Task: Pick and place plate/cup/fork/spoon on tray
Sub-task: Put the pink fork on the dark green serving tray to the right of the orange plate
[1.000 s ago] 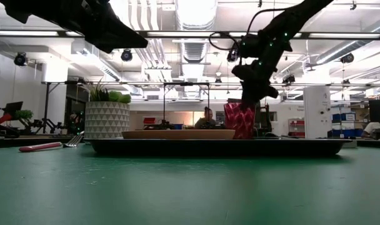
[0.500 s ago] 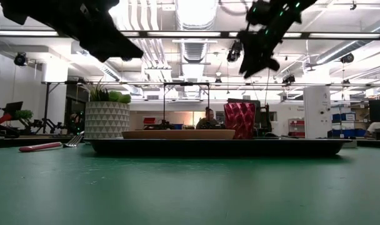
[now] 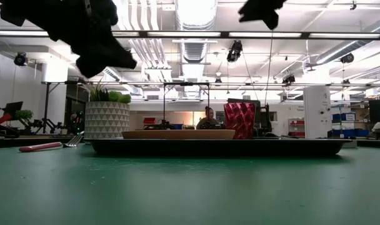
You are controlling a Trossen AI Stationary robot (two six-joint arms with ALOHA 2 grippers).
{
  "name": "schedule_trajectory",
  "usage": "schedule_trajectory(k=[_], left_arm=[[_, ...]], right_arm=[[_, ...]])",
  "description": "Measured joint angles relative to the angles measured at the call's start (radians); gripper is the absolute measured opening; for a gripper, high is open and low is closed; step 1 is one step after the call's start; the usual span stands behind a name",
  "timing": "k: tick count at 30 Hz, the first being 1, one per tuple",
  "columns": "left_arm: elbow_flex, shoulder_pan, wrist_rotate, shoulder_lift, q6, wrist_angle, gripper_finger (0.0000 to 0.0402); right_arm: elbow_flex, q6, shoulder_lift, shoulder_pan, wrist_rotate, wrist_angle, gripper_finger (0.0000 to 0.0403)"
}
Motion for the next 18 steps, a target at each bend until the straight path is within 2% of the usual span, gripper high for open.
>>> schedule_trajectory(k=[8,13,18], left_arm=[[0.000,0.001,-0.008,-0.005,-0.359,-0.318,0.0012],[0.000,0.001,-0.017,-0.010,-0.515,-0.517,0.0012],[0.000,0.002,-0.091,-0.002,-0.687,-0.711,0.0012]], right_arm=[[-0.053,-0.036,0.002,0.119,0.000,0.070,0.0109],[-0.065,-0.038,-0.001,0.161,0.000,0.071,0.0104],[-0.076,-0.036,-0.022,0.188,0.000,0.070,0.0097]])
